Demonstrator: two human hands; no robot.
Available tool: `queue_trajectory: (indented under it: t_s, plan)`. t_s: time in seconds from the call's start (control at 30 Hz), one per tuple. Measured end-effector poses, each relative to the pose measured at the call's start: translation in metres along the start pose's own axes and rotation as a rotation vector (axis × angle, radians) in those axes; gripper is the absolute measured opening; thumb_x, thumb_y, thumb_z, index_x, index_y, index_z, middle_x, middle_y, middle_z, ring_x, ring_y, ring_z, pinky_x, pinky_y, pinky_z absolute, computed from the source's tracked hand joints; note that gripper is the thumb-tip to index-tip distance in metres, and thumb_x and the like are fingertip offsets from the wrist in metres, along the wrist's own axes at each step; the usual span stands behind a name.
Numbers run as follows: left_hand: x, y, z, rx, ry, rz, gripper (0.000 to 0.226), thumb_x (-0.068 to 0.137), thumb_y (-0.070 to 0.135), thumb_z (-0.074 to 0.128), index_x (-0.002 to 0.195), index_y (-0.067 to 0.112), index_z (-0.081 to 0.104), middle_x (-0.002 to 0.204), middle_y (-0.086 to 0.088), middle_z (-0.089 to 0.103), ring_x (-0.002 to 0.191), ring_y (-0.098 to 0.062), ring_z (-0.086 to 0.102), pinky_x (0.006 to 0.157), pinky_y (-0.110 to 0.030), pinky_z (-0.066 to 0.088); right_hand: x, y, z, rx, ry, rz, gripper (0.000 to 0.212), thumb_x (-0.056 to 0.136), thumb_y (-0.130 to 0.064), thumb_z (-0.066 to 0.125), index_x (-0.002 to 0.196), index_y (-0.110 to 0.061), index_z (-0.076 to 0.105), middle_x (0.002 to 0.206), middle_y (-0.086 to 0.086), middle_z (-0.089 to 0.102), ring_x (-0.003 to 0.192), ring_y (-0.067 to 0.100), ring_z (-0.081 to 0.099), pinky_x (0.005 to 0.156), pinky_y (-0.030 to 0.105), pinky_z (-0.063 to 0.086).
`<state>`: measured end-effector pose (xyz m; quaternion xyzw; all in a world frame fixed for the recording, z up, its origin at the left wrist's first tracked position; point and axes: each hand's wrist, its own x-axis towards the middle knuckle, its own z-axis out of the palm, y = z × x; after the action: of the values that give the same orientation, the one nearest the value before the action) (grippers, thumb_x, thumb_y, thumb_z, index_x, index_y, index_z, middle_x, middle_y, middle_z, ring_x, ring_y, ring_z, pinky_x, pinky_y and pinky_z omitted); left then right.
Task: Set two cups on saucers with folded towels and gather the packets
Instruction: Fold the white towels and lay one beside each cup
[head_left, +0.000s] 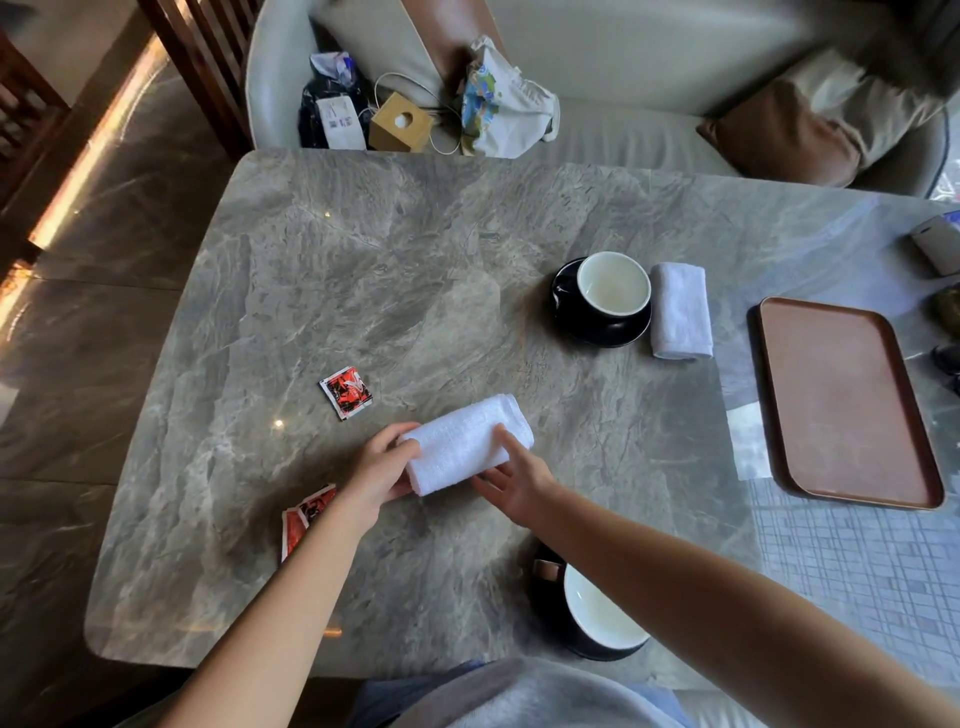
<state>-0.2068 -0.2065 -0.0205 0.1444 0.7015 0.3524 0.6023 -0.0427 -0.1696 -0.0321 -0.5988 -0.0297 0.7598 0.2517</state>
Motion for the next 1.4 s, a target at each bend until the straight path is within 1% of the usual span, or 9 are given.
queue_trajectory:
  t_s: [0.17,0.27,0.4,0.6,0.7,0.83,1.07,1.23,1.4]
  plan:
    - [-0.009,0.000,0.001,0.173,-0.157,-0.052,0.038,0.082,-0.003,0.044,0.115,0.011,0.055,0.103,-0.007,0.056,0.089,-0.017,0.054,0.072,-0.027,0.051,-0.002,-0.015,0.000,-0.120,0.054,-0.072,0.027,0.085,-0.022,0.064,0.110,-0.014,0.058,0.108,0.011,0.065,0.094,0.024,0.065,0.066,0.033,0.056]
    - [-0.017,0.006,0.007,0.258,-0.270,-0.043,0.029,0.083,-0.002,0.046,0.106,0.013,0.057,0.095,-0.004,0.058,0.086,-0.014,0.056,0.071,-0.022,0.051,-0.005,-0.027,0.001,-0.209,0.062,-0.156,0.012,0.084,-0.018,0.062,0.096,-0.018,0.059,0.094,0.006,0.064,0.086,0.019,0.063,0.066,0.031,0.053]
    - [-0.025,0.012,0.020,0.221,-0.416,-0.034,0.024,0.089,0.013,0.057,0.113,0.011,0.059,0.099,-0.003,0.065,0.088,-0.010,0.060,0.075,-0.021,0.051,-0.010,-0.046,-0.009,-0.320,0.008,-0.289,0.034,0.085,-0.018,0.061,0.118,-0.013,0.054,0.102,0.006,0.061,0.094,0.023,0.059,0.075,0.034,0.050]
    - [-0.041,0.012,0.055,0.278,-0.475,0.015,0.027,0.088,0.013,0.061,0.113,0.006,0.057,0.102,-0.005,0.065,0.086,-0.009,0.062,0.071,-0.019,0.055,-0.033,-0.082,-0.046,-0.445,-0.036,-0.326,0.017,0.088,-0.026,0.061,0.104,-0.020,0.060,0.082,-0.001,0.060,0.075,0.014,0.059,0.065,0.025,0.050]
    - [-0.059,0.010,0.078,0.301,-0.535,0.013,0.035,0.087,0.015,0.063,0.119,0.005,0.055,0.113,-0.010,0.065,0.091,-0.013,0.064,0.071,-0.019,0.057,-0.045,-0.096,-0.078,-0.466,-0.064,-0.376,0.031,0.089,-0.040,0.058,0.111,-0.018,0.059,0.085,-0.002,0.059,0.075,0.012,0.058,0.067,0.024,0.049]
    - [-0.084,0.011,0.113,0.310,-0.633,0.067,0.030,0.087,0.016,0.063,0.115,0.007,0.057,0.111,-0.011,0.066,0.093,-0.014,0.065,0.075,-0.021,0.057,-0.057,-0.114,-0.123,-0.497,-0.119,-0.376,0.040,0.090,-0.041,0.057,0.119,-0.014,0.060,0.092,0.003,0.057,0.081,0.015,0.056,0.066,0.024,0.048]
    - [-0.118,-0.010,0.188,0.329,-0.644,0.075,0.033,0.091,0.016,0.058,0.120,0.004,0.047,0.112,-0.011,0.063,0.083,-0.017,0.067,0.070,-0.023,0.054,-0.070,-0.146,-0.199,-0.563,-0.070,-0.319,0.014,0.090,-0.030,0.059,0.096,-0.018,0.064,0.072,-0.001,0.052,0.059,0.007,0.054,0.052,0.019,0.048]
    - [-0.128,-0.058,0.238,0.327,-0.630,0.004,0.029,0.093,0.016,0.055,0.116,0.010,0.039,0.105,-0.007,0.058,0.074,-0.012,0.063,0.059,-0.017,0.052,-0.059,-0.144,-0.239,-0.770,-0.066,-0.345,0.013,0.088,-0.032,0.064,0.096,-0.022,0.065,0.085,-0.003,0.057,0.074,0.007,0.055,0.061,0.021,0.050]
    - [-0.129,-0.114,0.257,0.324,-0.549,-0.111,0.033,0.091,0.017,0.058,0.119,0.007,0.043,0.103,-0.007,0.059,0.073,-0.012,0.064,0.057,-0.018,0.052,-0.044,-0.134,-0.263,-1.105,-0.090,-0.359,0.017,0.085,-0.023,0.069,0.100,-0.019,0.062,0.084,0.002,0.054,0.066,0.008,0.051,0.049,0.017,0.044]
